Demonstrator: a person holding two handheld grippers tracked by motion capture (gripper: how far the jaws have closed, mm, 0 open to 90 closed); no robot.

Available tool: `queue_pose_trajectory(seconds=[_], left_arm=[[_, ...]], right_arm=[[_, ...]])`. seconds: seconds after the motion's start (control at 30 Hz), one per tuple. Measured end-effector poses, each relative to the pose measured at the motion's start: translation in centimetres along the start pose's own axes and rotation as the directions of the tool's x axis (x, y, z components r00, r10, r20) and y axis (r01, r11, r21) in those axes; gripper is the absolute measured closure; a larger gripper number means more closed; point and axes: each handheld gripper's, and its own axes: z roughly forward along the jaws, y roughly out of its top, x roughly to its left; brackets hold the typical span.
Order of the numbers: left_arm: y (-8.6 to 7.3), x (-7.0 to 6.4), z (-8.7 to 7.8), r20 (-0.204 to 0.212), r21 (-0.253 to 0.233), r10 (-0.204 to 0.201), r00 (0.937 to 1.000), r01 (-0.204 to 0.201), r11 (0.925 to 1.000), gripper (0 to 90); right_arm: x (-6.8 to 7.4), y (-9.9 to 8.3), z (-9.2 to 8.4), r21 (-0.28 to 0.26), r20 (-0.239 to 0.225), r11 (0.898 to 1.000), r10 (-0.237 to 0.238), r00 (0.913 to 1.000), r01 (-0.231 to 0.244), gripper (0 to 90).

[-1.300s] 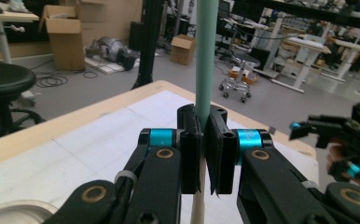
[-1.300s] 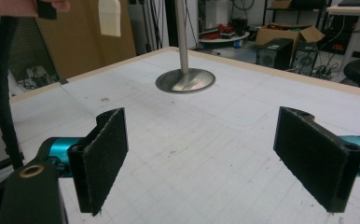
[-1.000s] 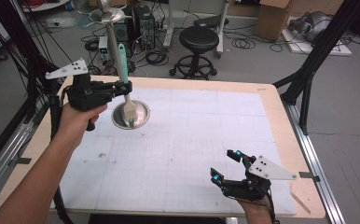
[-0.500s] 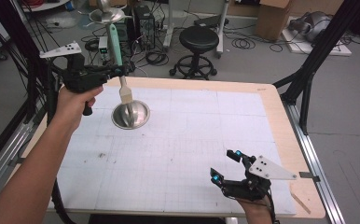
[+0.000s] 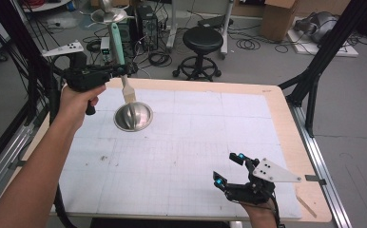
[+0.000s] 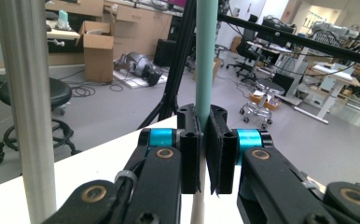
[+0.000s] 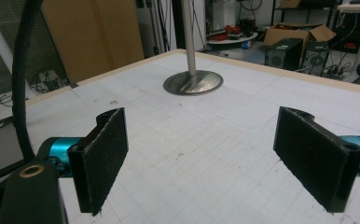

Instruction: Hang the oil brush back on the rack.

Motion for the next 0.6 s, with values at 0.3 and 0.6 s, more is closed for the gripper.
queue_pose_trajectory(seconds=[0.3, 0.6], left_arm=[[0.07, 0.27, 0.26, -0.011, 0.01, -0.011, 0.9999, 0.012, 0.9999, 84.1], [-0.14, 0.36, 0.5, -0.033, 0.035, -0.014, 0.9994, 0.015, 0.9993, 84.1]], right_arm=[[0.13, 0.03, 0.02, 0.0, -0.006, 1.0, 0.005, 1.0, -0.005, 16.5], [0.1, 0.04, -0.11, -0.004, -0.006, 1.0, 0.004, 1.0, -0.004, 16.5]])
